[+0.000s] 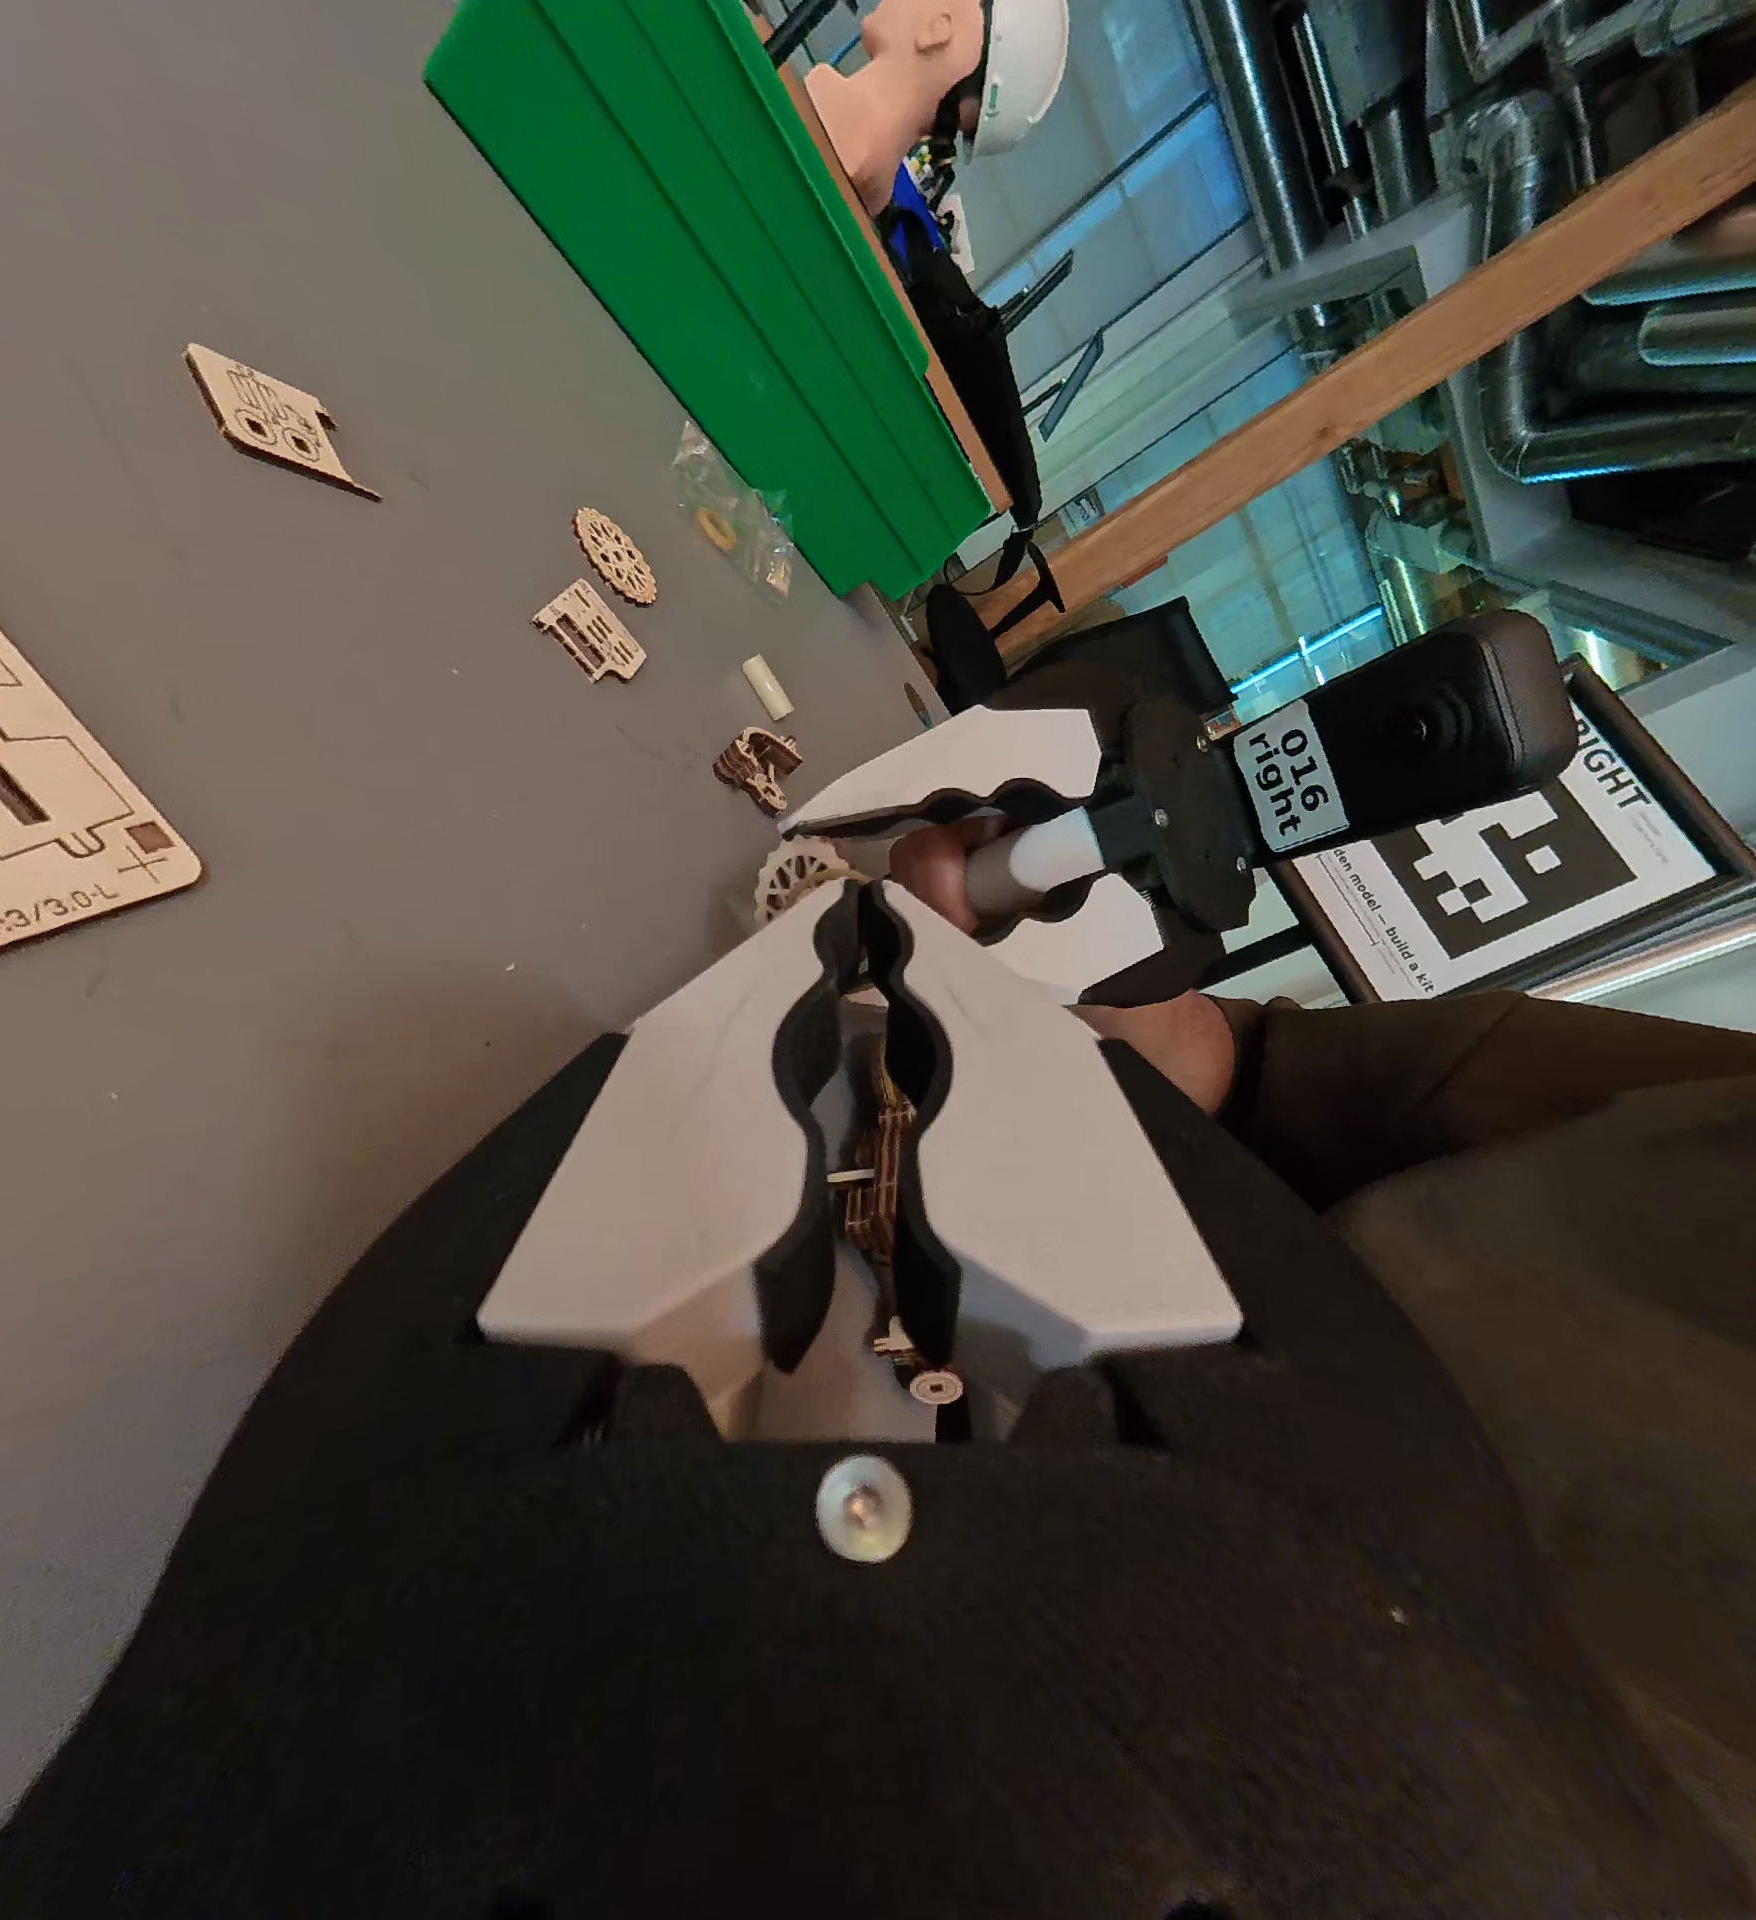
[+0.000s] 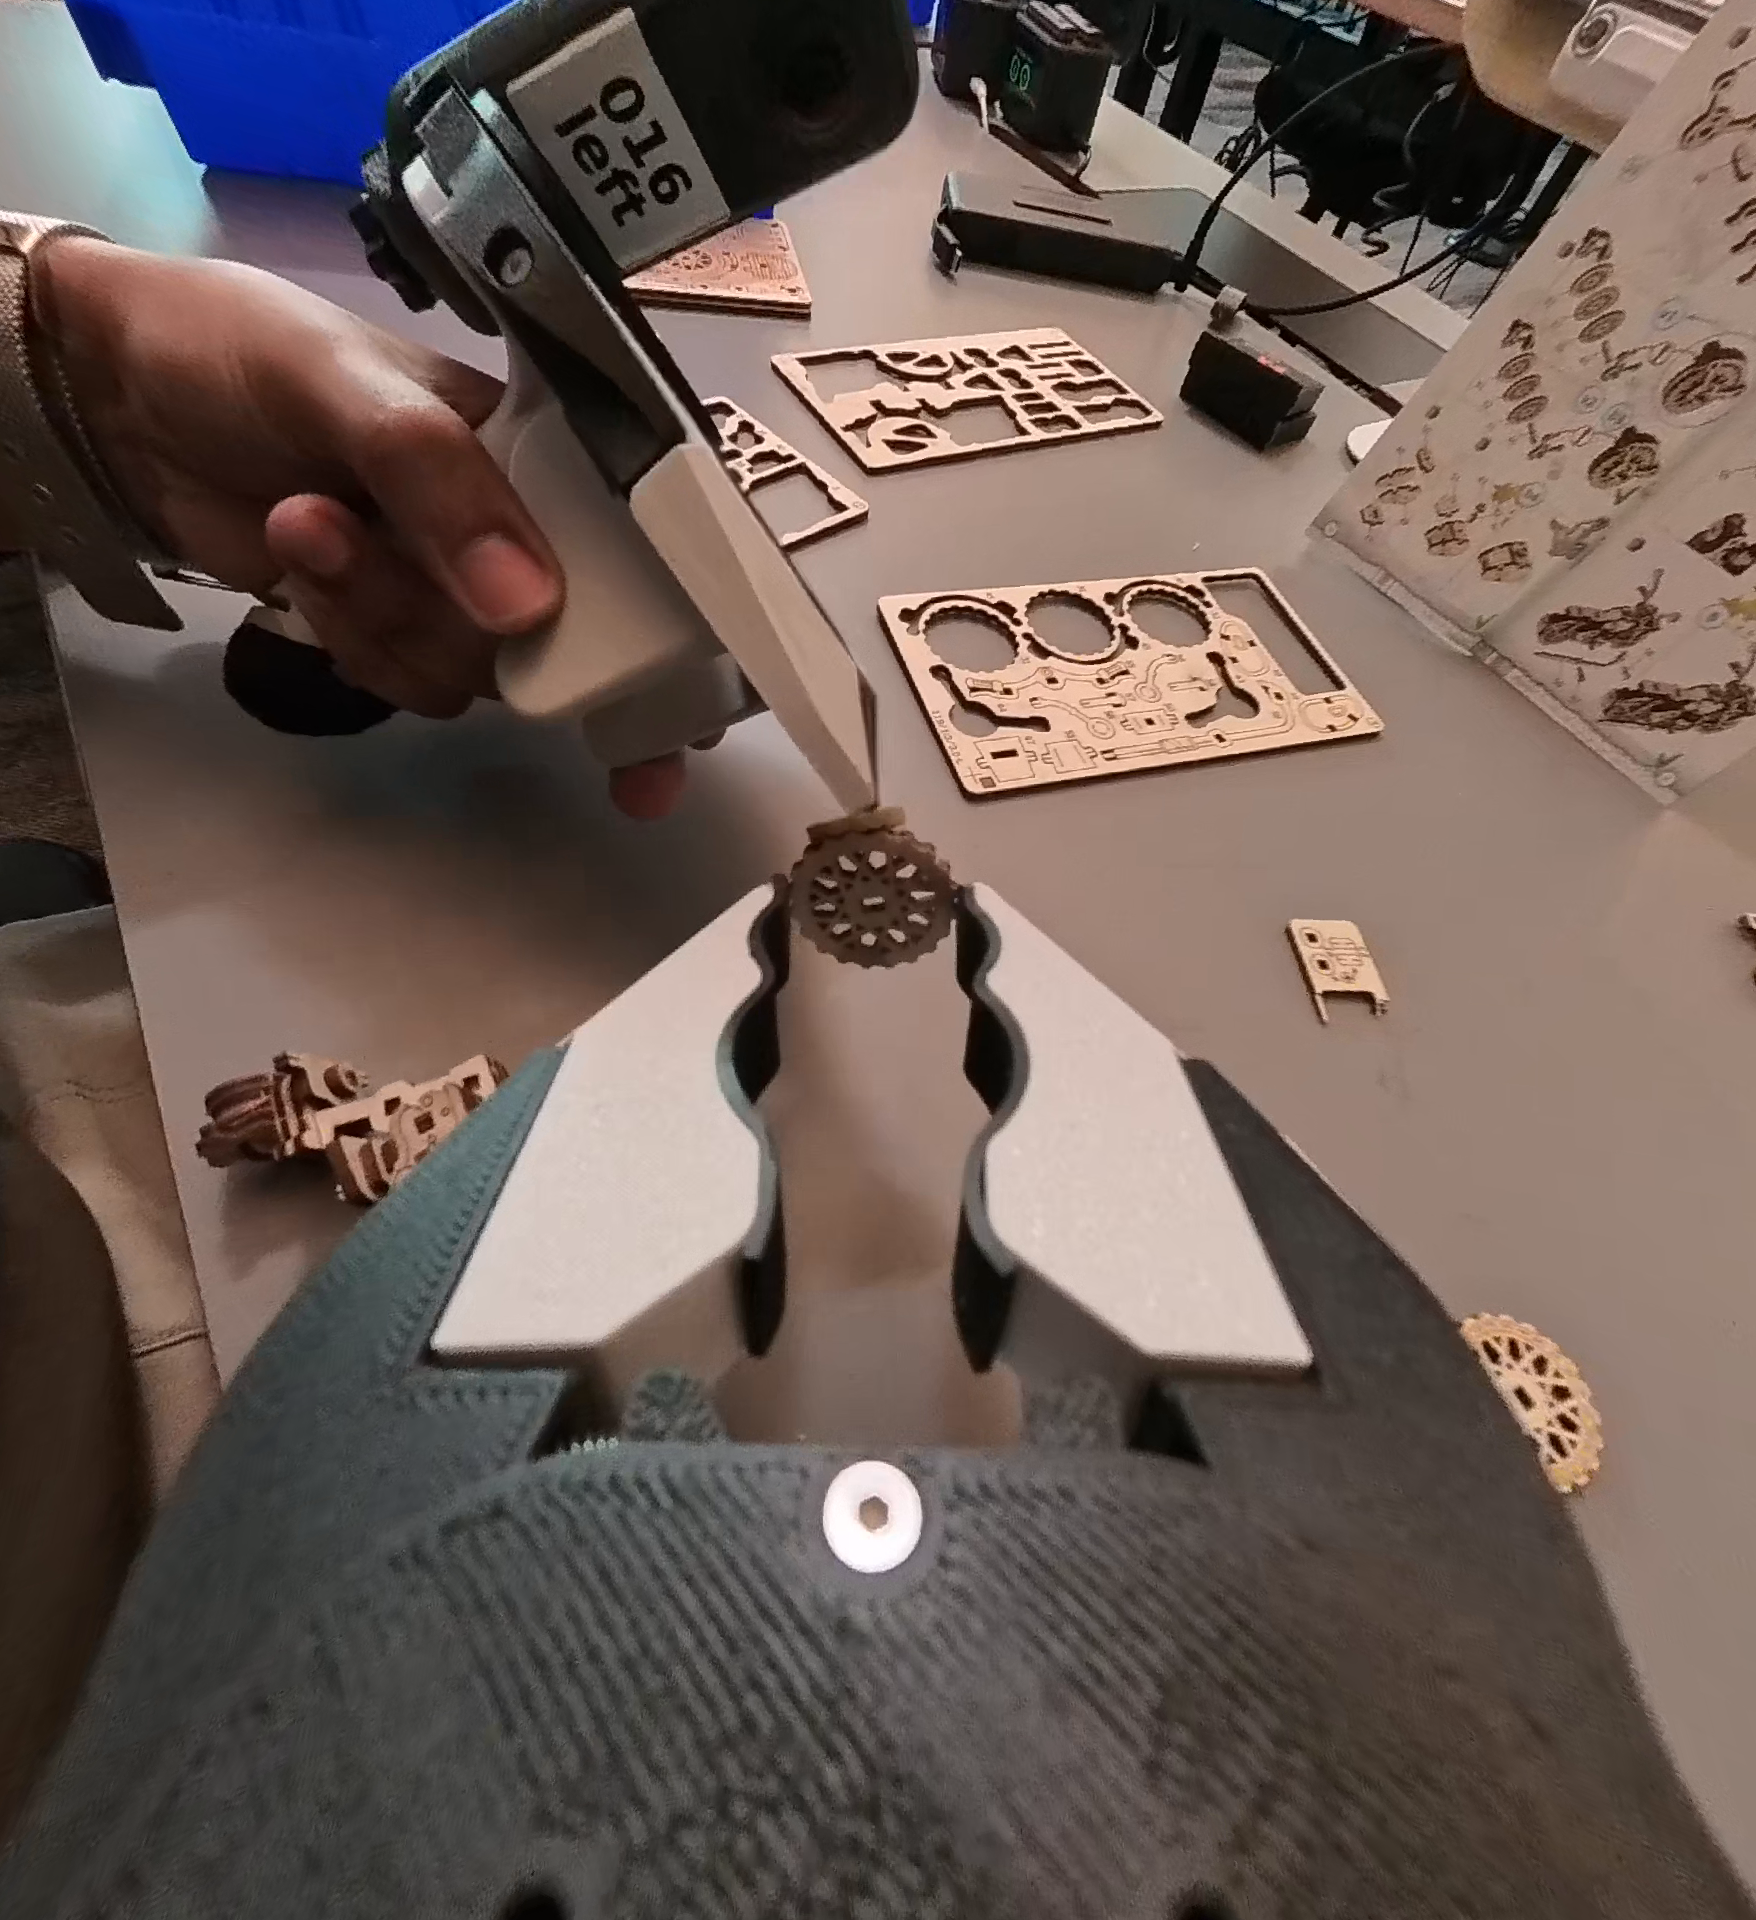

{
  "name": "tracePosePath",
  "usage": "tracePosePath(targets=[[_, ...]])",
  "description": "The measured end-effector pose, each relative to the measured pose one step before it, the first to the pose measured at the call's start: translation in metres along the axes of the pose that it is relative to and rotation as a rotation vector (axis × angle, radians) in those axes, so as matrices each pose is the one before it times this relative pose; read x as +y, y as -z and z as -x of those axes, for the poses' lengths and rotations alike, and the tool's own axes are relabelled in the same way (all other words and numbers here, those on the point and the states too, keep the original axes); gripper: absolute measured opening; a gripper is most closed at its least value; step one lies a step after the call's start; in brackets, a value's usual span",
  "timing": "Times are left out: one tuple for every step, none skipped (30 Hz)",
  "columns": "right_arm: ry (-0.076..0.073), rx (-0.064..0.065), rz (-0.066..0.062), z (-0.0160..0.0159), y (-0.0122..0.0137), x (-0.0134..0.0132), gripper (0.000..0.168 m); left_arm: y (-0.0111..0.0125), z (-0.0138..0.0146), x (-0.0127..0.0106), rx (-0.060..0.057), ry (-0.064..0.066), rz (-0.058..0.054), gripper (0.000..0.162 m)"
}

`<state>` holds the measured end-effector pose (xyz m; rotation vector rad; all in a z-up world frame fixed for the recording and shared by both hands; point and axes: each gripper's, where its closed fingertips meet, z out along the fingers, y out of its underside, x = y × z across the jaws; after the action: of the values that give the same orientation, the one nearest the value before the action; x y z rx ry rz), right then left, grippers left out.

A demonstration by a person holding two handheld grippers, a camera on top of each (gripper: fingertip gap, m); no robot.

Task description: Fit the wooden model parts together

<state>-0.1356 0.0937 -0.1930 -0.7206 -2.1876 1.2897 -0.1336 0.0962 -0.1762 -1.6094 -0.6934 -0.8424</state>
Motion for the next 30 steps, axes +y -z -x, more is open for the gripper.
tracePosePath(targets=[[0.0000, 0.0006, -0.0006, -0.00024, 0.00017, -0.00018, 0.031, -0.00061, -0.00022, 0.00086, 0.0013, 0.0005, 0.0048, 0.000], [-0.0004, -0.0002, 0.0008, 0.00006, 0.00006, 0.00012, 0.031, -0.00069, -0.00041, 0.00109, 0.0021, 0.0001, 0.0055, 0.000], [-0.0005, 0.0005, 0.0006, -0.00016, 0.00000, 0.00019, 0.031, -0.00043, -0.00040, 0.00041, 0.0025, 0.0015, 0.0017, 0.000], [-0.0005, 0.0003, 0.0001, -0.00008, 0.00007, 0.00005, 0.031, -0.00020, -0.00009, 0.00032, 0.0008, 0.0001, 0.0017, 0.000], [-0.0003, -0.0002, -0.0005, -0.00003, 0.00007, -0.00011, 0.031, -0.00004, -0.00001, 0.00027, 0.0000, 0.0001, 0.0022, 0.000], [-0.0007, 0.0003, -0.0010, -0.00009, 0.00008, -0.00028, 0.031, 0.00016, -0.00009, -0.00009, 0.0013, 0.0003, 0.0004, 0.000], [-0.0002, 0.0004, -0.0009, 0.00002, 0.00005, -0.00019, 0.031, 0.00007, -0.00030, -0.00006, 0.0021, -0.0003, 0.0006, 0.000], [0.0001, 0.0002, -0.0001, 0.00002, 0.00010, -0.00009, 0.031, 0.00010, -0.00030, 0.00012, 0.0017, -0.0003, 0.0013, 0.000], [0.0000, 0.0001, 0.0000, -0.00002, 0.00000, 0.00000, 0.031, -0.00009, -0.00043, 0.00021, 0.0025, -0.0010, 0.0016, 0.000], [0.0000, 0.0001, 0.0003, -0.00008, 0.00008, 0.00008, 0.031, -0.00017, -0.00069, 0.00029, 0.0044, 0.0003, 0.0019, 0.000], [0.0003, -0.0004, -0.0001, 0.00011, 0.00006, 0.00000, 0.031, -0.00032, -0.00120, 0.00059, 0.0079, 0.0020, 0.0042, 0.000], [0.0001, -0.0003, -0.0003, 0.00002, 0.00002, -0.00013, 0.031, -0.00044, -0.00169, 0.00080, 0.0116, 0.0035, 0.0064, 0.002], [0.0002, 0.0010, 0.0002, -0.00002, 0.00002, 0.00000, 0.031, -0.00046, -0.00145, 0.00065, 0.0099, 0.0049, 0.0048, 0.004], [0.0009, 0.0017, 0.0004, -0.00023, -0.00003, 0.00002, 0.031, -0.00013, -0.00045, -0.00027, 0.0026, 0.0039, -0.0010, 0.004], [0.0005, 0.0004, 0.0000, -0.00016, 0.00006, 0.00004, 0.031, 0.00008, 0.00013, -0.00041, -0.0008, 0.0015, -0.0033, 0.004], [-0.0008, -0.0006, -0.0003, 0.00001, -0.00003, -0.00002, 0.031, -0.00002, 0.00006, 0.00011, 0.0002, 0.0011, 0.0000, 0.005], [-0.0008, -0.0001, 0.0000, 0.00000, -0.00006, -0.00002, 0.031, 0.00002, -0.00006, 0.00003, 0.0010, 0.0016, 0.0011, 0.005], [0.0003, 0.0003, -0.0001, -0.00007, 0.00000, -0.00001, 0.031, 0.00011, 0.00003, -0.00020, -0.0001, 0.0012, -0.0004, 0.005], [0.0006, 0.0004, 0.0000, -0.00003, -0.00006, -0.00004, 0.031, -0.00002, -0.00010, -0.00010, 0.0002, -0.0001, -0.0004, 0.005], [0.0000, 0.0005, -0.0004, -0.00014, 0.00004, -0.00001, 0.031, -0.00005, -0.00009, -0.00011, -0.0010, -0.0001, -0.0006, 0.006], [-0.0006, 0.0001, 0.0001, -0.00004, -0.00006, 0.00000, 0.031, -0.00022, -0.00007, -0.00003, -0.0012, -0.0013, -0.0010, 0.006], [-0.0005, 0.0002, 0.0002, -0.00013, 0.00001, 0.00005, 0.031, -0.00025, 0.00036, 0.00000, -0.0047, -0.0017, -0.0003, 0.006], [-0.0005, -0.0001, 0.0009, -0.00014, -0.00005, 0.00022, 0.031, -0.00025, 0.00040, 0.00009, -0.0053, -0.0048, 0.0000, 0.006], [-0.0004, 0.0009, 0.0017, -0.00009, -0.00018, 0.00020, 0.031, -0.00024, 0.00078, 0.00027, -0.0078, -0.0052, 0.0015, 0.006], [-0.0005, 0.0023, 0.0014, -0.00023, -0.00009, 0.00009, 0.031, -0.00032, 0.00101, 0.00051, -0.0106, -0.0069, 0.0032, 0.008], [-0.0008, 0.0006, -0.0008, 0.00027, 0.00001, -0.00047, 0.031, -0.00055, 0.00155, 0.00053, -0.0154, -0.0098, 0.0029, 0.009], [-0.0018, 0.0031, 0.0014, 0.00021, -0.00018, -0.00025, 0.031, -0.00078, 0.00104, 0.00054, -0.0138, -0.0136, 0.0017, 0.011], [-0.0034, 0.0112, 0.0096, -0.00111, -0.00052, 0.00107, 0.031, -0.00084, 0.00018, 0.00022, -0.0110, -0.0139, -0.0018, 0.014], [-0.0028, 0.0115, 0.0124, -0.00113, -0.00074, 0.00167, 0.031, -0.00058, 0.00002, -0.00048, -0.0110, -0.0132, -0.0061, 0.015], [0.0006, 0.0067, 0.0065, -0.00038, -0.00044, 0.00080, 0.031, -0.00029, -0.00003, -0.00090, -0.0107, -0.0113, -0.0084, 0.014]])
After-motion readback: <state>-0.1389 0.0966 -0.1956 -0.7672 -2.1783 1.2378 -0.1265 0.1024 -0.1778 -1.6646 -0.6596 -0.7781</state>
